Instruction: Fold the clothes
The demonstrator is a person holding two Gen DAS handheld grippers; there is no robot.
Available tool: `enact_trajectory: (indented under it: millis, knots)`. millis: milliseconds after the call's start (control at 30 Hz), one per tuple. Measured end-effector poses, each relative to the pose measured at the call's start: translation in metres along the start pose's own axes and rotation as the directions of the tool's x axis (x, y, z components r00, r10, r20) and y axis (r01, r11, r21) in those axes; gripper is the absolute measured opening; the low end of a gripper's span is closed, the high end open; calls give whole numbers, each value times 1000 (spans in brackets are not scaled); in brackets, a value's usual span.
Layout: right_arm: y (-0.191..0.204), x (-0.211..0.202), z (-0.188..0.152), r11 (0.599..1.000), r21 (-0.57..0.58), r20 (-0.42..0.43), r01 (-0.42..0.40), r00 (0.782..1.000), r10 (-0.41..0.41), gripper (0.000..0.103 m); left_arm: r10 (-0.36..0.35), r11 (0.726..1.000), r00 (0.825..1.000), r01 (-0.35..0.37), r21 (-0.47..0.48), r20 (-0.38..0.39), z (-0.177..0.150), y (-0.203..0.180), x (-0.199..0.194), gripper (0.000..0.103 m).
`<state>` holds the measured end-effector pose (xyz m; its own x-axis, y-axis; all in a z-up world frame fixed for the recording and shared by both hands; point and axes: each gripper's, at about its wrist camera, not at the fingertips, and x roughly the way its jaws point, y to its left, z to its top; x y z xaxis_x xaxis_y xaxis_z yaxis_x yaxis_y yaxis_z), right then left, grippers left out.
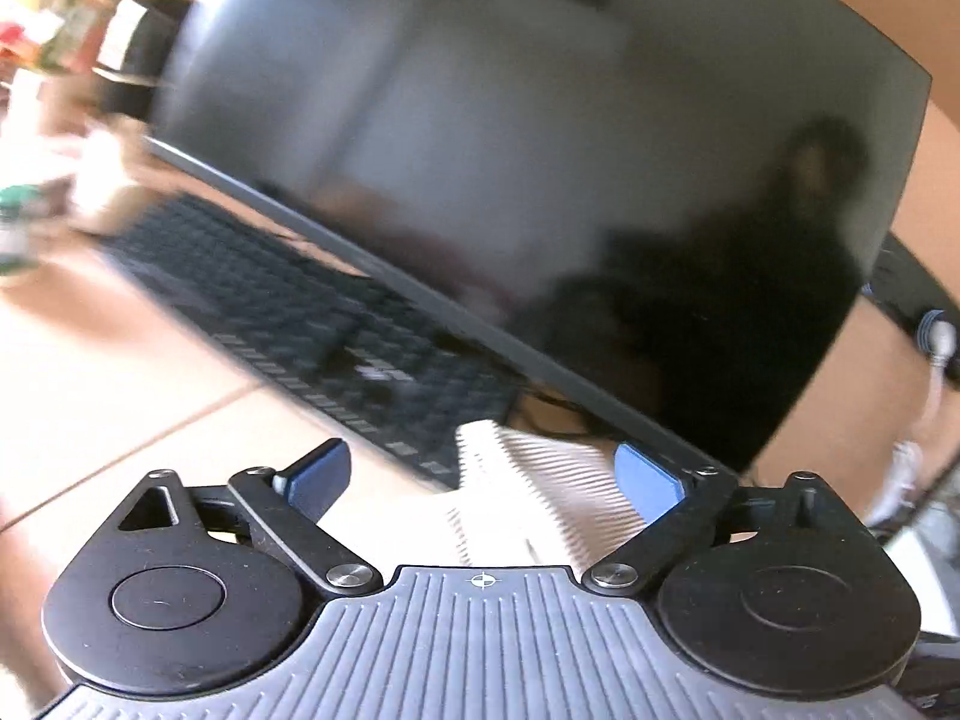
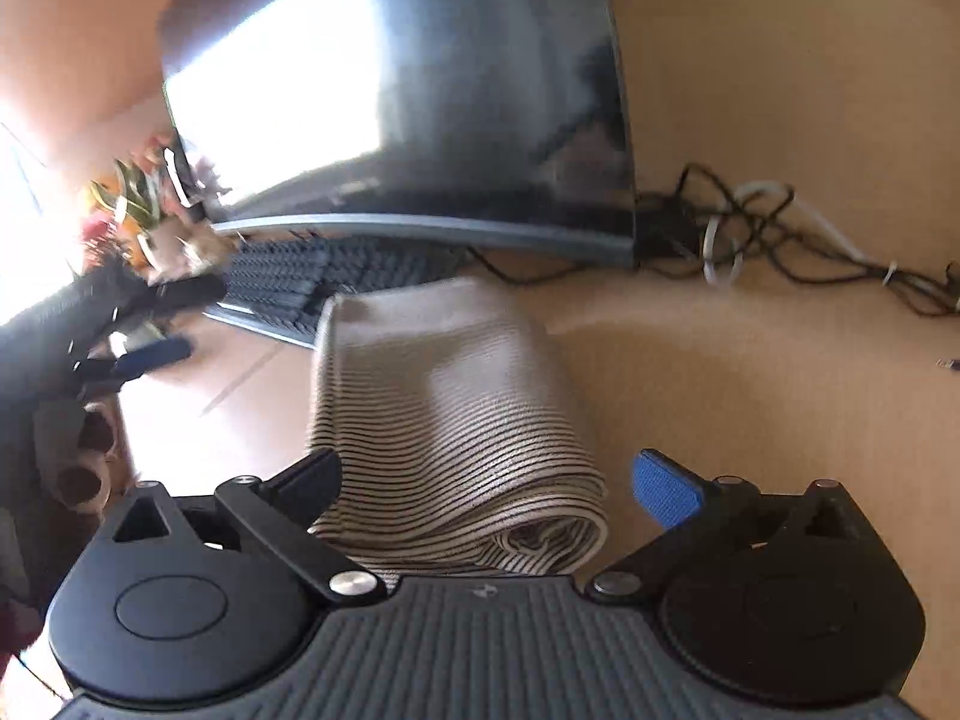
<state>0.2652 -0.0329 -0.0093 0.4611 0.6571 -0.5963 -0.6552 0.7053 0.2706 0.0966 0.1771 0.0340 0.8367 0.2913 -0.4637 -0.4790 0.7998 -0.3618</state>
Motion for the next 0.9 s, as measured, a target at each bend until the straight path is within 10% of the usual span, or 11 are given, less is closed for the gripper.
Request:
enact_trajectory:
  millis: [400,900]
  knots:
    - [-22,-56,-48,996,-90,48,1,999,3,103,226,974,973,-225,13,-50,-121,-95,-101,103]
    - [-38,-77,-37,978,-203,91,-41,994,61,103,281,957,959,-282,71,15,-126,-136,-108,103]
